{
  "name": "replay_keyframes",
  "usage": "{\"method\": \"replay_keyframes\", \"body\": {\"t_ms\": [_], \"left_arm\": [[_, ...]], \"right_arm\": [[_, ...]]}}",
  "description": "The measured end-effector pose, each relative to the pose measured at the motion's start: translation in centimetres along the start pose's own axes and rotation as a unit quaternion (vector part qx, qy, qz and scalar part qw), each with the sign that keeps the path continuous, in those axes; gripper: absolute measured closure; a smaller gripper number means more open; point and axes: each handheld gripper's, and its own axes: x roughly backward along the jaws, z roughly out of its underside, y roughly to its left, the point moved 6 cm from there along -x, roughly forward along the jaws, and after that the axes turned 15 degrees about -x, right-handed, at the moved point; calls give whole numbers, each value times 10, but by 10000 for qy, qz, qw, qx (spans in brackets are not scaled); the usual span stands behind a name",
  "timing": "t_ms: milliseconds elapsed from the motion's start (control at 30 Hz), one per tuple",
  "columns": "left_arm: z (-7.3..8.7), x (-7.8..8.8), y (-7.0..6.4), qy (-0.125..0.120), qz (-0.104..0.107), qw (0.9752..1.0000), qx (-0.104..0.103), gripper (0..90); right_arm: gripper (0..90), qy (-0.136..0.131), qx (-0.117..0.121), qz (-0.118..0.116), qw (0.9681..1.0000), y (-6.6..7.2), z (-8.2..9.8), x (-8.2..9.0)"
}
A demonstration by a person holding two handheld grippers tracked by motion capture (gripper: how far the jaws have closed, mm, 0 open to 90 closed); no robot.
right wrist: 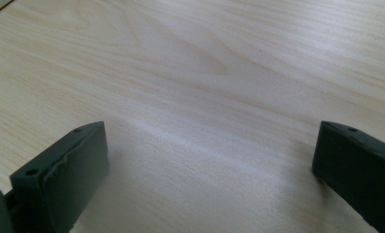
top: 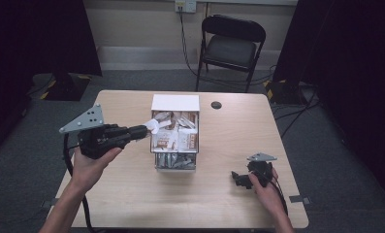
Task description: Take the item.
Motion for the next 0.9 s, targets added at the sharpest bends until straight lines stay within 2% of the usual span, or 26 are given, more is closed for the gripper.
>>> {"method": "replay_keyframes", "body": {"t_ms": [100, 167, 233, 267, 500, 900], "left_arm": [[0, 5, 3, -11, -41, 10000, 17, 869], [1, 8, 6, -69, -2, 9999, 113, 869], [6, 11, 11, 114, -199, 9997, 98, 869], [10, 13, 14, 175, -214, 9995, 126, 870], [26, 24, 22, 264, -369, 9988, 189, 870], [43, 40, 32, 322, -609, 9972, 300, 870]], "right_arm": [[0, 0, 0, -1, 10000, 0, 0, 0], [0, 0, -1, -2, 10000, 0, 0, 0], [0, 0, 0, -1, 10000, 0, 0, 0], [0, 0, 0, -1, 10000, 0, 0, 0], [0, 1, -2, 0, 10000, 0, 0, 0], [0, 0, 1, 0, 10000, 0, 0, 0]]}}
